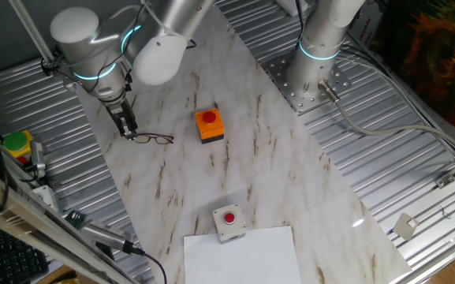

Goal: Unfold the leg of the glasses (with one hand)

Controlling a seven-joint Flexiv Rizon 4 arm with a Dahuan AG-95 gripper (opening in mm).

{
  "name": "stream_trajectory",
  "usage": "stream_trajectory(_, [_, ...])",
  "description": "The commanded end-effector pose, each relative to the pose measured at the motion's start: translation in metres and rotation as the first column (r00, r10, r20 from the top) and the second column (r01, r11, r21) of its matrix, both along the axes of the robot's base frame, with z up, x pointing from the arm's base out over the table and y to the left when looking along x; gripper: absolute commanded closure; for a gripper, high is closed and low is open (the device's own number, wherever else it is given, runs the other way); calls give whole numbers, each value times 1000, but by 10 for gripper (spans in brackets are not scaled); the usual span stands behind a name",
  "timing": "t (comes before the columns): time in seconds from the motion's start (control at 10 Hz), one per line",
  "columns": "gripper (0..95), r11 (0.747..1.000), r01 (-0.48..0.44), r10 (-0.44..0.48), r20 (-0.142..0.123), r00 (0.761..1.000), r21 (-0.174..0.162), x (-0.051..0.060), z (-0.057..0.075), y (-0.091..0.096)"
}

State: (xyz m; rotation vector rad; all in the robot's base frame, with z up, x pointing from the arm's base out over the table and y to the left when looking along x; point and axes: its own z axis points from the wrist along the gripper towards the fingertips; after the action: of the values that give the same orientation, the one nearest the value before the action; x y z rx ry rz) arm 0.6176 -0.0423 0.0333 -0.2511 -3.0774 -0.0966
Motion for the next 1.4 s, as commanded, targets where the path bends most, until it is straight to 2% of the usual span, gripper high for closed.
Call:
stream_trajectory(0.1, [760, 1000, -1, 1, -3, 1000, 1, 0, -1, 0])
stream_trajectory(1.4, [760, 1000, -2, 2, -4, 1000, 1, 0, -4, 1])
